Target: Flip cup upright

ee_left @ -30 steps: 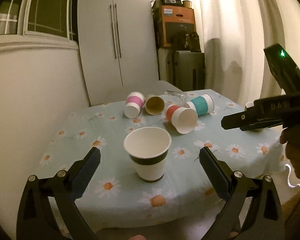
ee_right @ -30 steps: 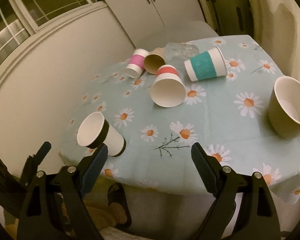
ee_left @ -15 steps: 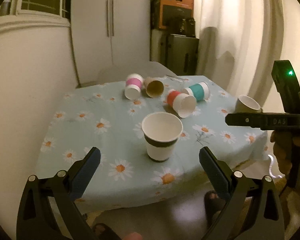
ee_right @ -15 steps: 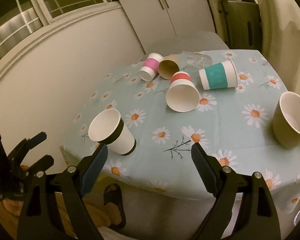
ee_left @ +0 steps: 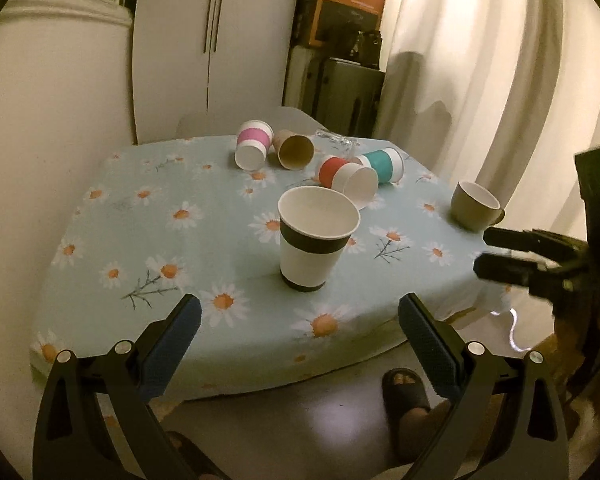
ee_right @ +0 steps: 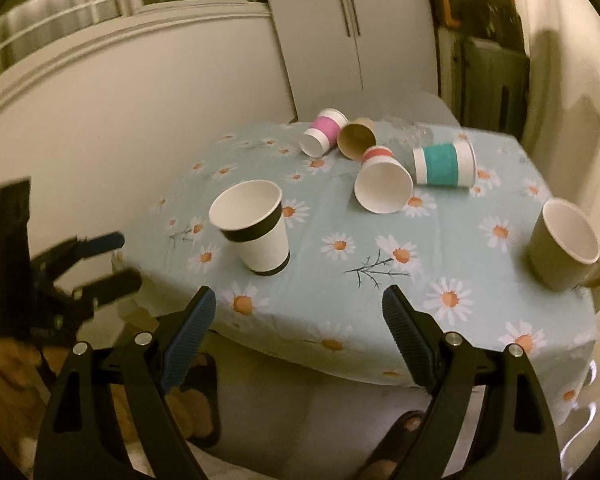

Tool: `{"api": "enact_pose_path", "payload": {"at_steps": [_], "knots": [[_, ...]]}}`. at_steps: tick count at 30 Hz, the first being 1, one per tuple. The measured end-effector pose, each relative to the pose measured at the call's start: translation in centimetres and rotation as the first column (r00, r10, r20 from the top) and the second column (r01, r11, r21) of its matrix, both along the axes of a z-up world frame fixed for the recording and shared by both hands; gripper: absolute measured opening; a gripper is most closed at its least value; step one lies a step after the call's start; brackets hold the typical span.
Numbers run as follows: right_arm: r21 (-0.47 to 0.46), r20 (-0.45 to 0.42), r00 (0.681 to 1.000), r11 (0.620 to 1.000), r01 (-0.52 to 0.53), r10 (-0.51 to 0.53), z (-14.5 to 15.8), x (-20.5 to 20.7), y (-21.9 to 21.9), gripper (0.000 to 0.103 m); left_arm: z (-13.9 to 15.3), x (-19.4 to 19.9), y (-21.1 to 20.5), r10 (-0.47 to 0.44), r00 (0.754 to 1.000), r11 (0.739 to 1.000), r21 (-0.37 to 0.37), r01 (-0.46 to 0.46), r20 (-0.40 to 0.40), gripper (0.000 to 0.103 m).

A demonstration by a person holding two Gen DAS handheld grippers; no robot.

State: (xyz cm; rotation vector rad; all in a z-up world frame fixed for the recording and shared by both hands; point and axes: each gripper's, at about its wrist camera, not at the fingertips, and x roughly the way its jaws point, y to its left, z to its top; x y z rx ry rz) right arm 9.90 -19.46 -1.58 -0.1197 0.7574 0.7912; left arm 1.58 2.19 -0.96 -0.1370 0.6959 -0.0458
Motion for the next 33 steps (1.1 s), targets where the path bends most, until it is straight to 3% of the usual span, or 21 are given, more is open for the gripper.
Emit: {"api": "enact_pose_path", "payload": {"at_steps": [13,33], "knots": [[-0.027,-0.008,0.999,0.999,-0.034,0.034,-0.7,0.7,1.7,0.084,0.0,0.0,0.7,0.021,1.000,0.999,-0.030,-0.021,-0.012,0.096],[-0.035,-0.005,1.000,0.999,-0.024,0.024,-0.9,0.6,2.0,0.084,-0.3,0.0,0.5,0.027,1.000,1.000,0.003,-0.027,-0.016,0.096]]}}
